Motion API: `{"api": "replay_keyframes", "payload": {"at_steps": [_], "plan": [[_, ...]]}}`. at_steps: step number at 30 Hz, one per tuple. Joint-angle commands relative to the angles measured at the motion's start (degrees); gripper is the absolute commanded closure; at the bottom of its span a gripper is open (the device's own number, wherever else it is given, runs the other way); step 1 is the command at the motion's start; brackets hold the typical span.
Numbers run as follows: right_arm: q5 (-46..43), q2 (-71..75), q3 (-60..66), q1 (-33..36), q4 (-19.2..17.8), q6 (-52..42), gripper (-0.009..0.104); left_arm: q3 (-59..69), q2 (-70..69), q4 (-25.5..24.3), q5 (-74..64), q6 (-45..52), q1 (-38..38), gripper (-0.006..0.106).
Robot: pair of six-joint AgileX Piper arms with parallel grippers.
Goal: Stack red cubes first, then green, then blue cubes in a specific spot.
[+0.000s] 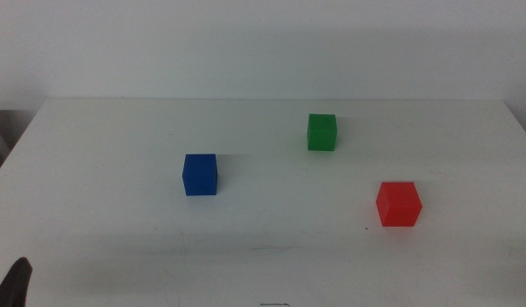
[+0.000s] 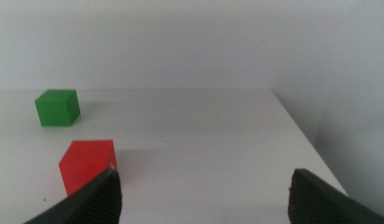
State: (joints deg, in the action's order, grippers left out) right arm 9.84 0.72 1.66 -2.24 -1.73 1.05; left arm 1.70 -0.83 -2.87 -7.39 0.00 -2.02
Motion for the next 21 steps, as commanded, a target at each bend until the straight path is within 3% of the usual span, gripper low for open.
{"api": "replay_keyframes", "payload": {"at_steps": [1,21], "plan": [[-2.1,-0.2,-3.0,-0.3,-0.5,-0.3,0.007,-0.2,-0.9,0.6,4.8,-0.3,-0.1,0.007],[30.1,-41.8,-46.5,0.1,-0.3,0.1,0.007,-0.2,-0.9,0.6,4.8,-0.3,-0.1,0.007]]}}
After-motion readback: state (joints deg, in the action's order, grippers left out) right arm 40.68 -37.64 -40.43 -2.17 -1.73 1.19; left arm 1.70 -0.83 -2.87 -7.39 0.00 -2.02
